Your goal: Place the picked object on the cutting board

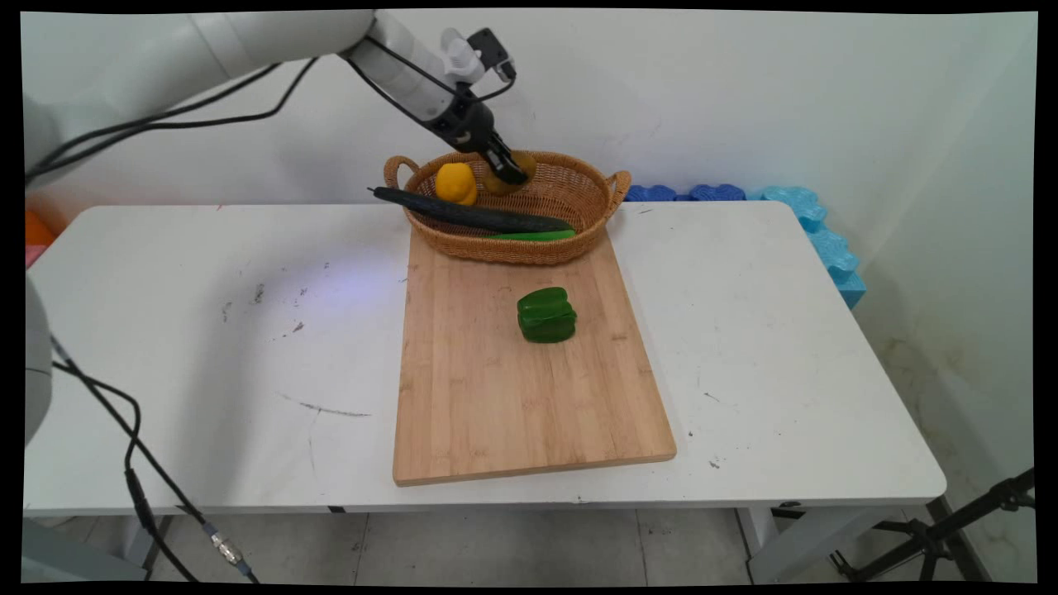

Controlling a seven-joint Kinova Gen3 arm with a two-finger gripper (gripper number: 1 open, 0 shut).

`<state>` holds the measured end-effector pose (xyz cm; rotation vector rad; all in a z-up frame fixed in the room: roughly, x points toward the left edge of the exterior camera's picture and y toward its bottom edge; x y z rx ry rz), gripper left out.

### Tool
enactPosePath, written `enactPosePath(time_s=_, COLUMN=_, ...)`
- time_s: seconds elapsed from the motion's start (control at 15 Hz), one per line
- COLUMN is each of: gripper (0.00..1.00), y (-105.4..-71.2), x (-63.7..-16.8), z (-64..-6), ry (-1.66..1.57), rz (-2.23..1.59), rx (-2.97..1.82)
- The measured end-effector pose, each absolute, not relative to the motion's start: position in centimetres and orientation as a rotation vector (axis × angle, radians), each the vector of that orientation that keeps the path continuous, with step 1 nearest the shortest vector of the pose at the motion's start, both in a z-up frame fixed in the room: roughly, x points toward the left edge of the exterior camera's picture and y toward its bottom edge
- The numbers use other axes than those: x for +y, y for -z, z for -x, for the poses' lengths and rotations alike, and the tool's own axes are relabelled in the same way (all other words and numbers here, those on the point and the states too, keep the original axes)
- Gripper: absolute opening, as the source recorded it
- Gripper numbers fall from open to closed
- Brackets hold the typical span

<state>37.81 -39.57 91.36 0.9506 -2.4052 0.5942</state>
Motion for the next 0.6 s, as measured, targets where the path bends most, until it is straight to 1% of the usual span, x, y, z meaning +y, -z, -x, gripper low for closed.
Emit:
enactPosePath(time_s=0.33, gripper=0.00, y=-93.2, x=-34.6, z=-38.2, ry=-0.551, rz=-0.859, rx=-2.449)
enactPosePath(time_s=0.6, gripper=0.00, y=-93.2, x=-30.8, z=-38.8, ry=-0.500, rz=-0.794, rx=-2.500)
